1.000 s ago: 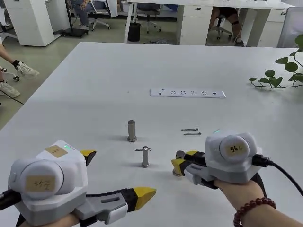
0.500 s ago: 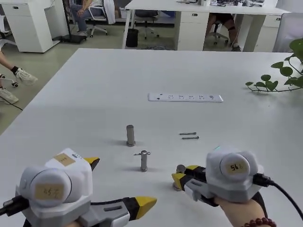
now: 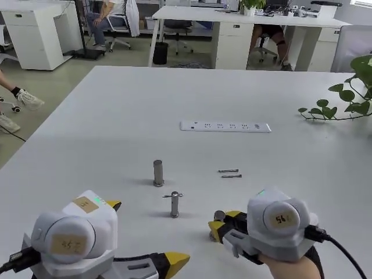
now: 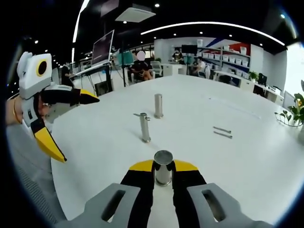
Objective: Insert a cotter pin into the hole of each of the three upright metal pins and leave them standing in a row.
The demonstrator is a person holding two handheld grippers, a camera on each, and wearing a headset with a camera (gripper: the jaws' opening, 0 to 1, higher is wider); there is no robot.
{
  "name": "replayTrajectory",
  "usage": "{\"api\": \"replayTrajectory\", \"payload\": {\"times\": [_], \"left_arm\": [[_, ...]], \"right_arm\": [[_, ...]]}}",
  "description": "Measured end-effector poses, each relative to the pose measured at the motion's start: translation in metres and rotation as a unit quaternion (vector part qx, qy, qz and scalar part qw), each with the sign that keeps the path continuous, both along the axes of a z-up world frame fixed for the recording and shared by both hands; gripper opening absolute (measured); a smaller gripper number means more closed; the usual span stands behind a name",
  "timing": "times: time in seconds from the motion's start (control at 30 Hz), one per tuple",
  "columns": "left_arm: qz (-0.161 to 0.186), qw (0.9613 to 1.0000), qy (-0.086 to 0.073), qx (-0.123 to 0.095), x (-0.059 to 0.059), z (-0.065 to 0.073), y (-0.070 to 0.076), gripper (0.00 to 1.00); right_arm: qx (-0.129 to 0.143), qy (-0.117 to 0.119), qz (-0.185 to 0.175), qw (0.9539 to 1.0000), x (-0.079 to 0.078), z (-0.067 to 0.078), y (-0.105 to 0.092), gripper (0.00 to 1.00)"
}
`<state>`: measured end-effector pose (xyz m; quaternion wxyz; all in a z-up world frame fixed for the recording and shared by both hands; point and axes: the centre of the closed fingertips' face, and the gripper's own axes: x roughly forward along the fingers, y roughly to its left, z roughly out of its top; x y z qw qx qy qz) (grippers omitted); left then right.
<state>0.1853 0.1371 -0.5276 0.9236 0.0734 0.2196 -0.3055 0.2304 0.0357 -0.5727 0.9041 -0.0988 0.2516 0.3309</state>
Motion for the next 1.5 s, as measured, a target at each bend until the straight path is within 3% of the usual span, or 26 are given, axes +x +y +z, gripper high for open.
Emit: {"api": "replayTrajectory", "payload": {"times": [0.07, 0.13, 0.37, 0.47, 0.57, 0.73, 0.93, 1.3, 1.5], "left_arm": [[0.005, 1.0, -0.003, -0.001, 0.001, 0.001, 0.001, 0.92], [0.008, 0.9998, -0.013, 0.012, 0.003, 0.002, 0.004, 0.92], [0.013, 0.9998, -0.014, 0.001, 0.004, 0.005, 0.005, 0.92], [0.014, 0.9998, -0.011, 0.0, 0.003, 0.004, 0.005, 0.92], [0.017, 0.9998, -0.014, 0.003, 0.005, 0.005, 0.006, 0.91], [0.02, 0.9997, -0.015, -0.005, 0.005, 0.006, 0.006, 0.91], [0.021, 0.9997, -0.013, -0.008, 0.005, 0.006, 0.006, 0.9], [0.024, 0.9995, -0.014, -0.013, 0.005, 0.007, 0.007, 0.89], [0.019, 0.9996, -0.013, -0.018, 0.005, 0.007, 0.003, 0.89]], "right_arm": [[0.007, 0.012, -0.002, 0.9999, 0.0, -0.002, -0.001, 0.09], [0.01, 0.007, -0.004, 0.9999, 0.001, -0.001, -0.001, 0.13], [0.041, 0.017, 0.01, 0.999, -0.006, 0.008, 0.001, 0.25], [0.057, 0.03, 0.04, 0.9971, -0.014, 0.015, 0.004, 0.27], [0.037, 0.022, 0.061, 0.9972, -0.019, 0.018, 0.0, 0.29], [0.05, 0.029, 0.066, 0.9961, -0.022, 0.024, -0.009, 0.3], [0.039, 0.025, 0.081, 0.9956, -0.02, 0.028, -0.023, 0.29], [-0.013, 0.019, 0.099, 0.9948, 0.01, 0.032, -0.05, 0.25], [-0.018, 0.031, 0.091, 0.9952, 0.034, 0.03, -0.06, 0.24]]}}
